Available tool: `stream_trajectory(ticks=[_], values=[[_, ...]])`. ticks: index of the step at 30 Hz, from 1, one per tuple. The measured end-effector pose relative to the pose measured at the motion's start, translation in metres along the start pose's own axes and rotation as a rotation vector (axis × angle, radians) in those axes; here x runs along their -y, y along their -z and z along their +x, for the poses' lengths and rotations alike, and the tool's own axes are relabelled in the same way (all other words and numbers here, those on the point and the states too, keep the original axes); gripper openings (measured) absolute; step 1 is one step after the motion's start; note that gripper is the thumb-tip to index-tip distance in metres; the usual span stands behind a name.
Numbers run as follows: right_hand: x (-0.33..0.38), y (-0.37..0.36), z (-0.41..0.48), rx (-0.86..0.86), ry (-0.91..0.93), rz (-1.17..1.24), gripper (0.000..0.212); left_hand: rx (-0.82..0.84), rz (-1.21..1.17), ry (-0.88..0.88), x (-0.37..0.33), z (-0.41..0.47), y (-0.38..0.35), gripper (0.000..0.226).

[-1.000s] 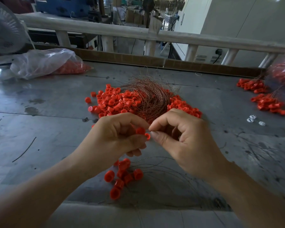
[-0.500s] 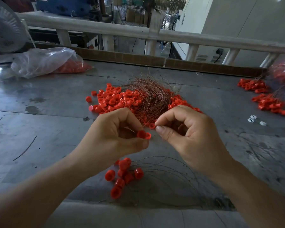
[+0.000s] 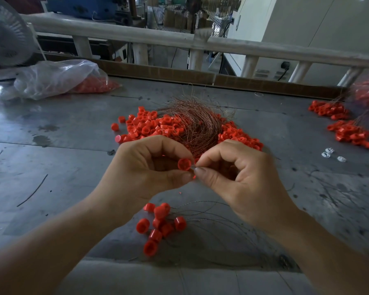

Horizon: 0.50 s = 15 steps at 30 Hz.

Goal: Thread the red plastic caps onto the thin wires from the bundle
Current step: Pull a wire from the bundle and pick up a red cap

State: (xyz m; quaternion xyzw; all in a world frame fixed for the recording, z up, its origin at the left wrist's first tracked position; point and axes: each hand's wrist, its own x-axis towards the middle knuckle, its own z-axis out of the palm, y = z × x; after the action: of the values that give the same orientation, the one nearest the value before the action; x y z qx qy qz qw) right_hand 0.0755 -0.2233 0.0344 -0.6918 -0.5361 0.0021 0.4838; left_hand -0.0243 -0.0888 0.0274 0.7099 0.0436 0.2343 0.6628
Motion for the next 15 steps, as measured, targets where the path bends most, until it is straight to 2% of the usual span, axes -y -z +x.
stream_trajectory(ticks=[6,10,15], values=[[0.0001,0.0018,0.0011,-0.054,0.022,0.015,0.015,-0.023,0.005,0.007,0.0006,-0.0005,-0.0007,0.021],[-0.0010,0.0019,0.0003,-0.002,0.003,-0.019,0.012,-0.014,-0.004,0.015,-0.0005,-0.0006,-0.0012,0.034],[-0.0015,0.0032,-0.0001,0.006,-0.027,-0.024,0.010,0.008,-0.024,0.017,-0.0009,-0.0008,0.0000,0.039]])
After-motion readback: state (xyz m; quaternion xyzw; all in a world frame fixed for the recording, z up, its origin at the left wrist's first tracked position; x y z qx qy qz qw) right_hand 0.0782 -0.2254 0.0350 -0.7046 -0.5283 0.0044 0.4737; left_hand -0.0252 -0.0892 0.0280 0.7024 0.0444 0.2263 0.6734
